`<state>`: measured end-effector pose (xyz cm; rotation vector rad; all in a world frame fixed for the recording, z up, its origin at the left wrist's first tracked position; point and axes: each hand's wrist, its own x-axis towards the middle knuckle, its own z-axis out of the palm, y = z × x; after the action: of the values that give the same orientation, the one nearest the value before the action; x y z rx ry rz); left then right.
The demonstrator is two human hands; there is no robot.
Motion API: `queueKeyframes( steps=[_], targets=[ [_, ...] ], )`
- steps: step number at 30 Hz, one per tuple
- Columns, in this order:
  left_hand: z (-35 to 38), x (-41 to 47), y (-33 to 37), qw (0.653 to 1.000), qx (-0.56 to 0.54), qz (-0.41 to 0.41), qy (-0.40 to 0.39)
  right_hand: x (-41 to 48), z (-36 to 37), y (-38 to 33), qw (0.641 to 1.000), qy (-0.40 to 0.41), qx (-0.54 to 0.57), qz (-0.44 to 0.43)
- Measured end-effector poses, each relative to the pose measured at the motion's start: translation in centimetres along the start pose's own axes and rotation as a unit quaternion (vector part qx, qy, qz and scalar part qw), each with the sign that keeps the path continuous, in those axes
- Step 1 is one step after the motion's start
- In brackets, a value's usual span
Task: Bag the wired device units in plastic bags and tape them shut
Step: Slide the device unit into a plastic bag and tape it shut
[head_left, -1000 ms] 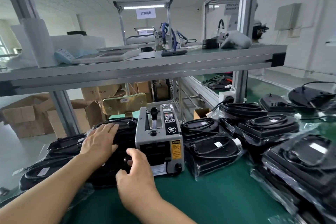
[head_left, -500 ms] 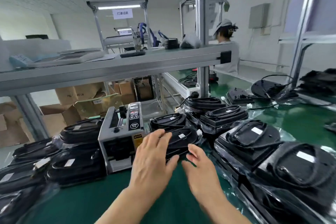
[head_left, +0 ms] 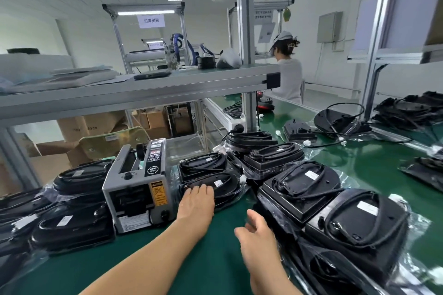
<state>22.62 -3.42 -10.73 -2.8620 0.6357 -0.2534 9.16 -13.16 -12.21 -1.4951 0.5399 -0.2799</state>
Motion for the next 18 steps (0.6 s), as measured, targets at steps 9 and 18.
queueKeyframes(
  steps=[9, 18],
  targets=[
    [-3.3, -9.5, 0.7, 0.988, -0.138, 0.0, 0.076, -1.3, 0.9, -1.1, 0.969, -0.112, 0.204, 0.083],
    [-3.9, -21.3, -0.9, 0.925, -0.362, -0.01, 0.117, -7.0, 2.1, -4.4, 0.956, -0.249, 0.121, -0.094]
  ],
)
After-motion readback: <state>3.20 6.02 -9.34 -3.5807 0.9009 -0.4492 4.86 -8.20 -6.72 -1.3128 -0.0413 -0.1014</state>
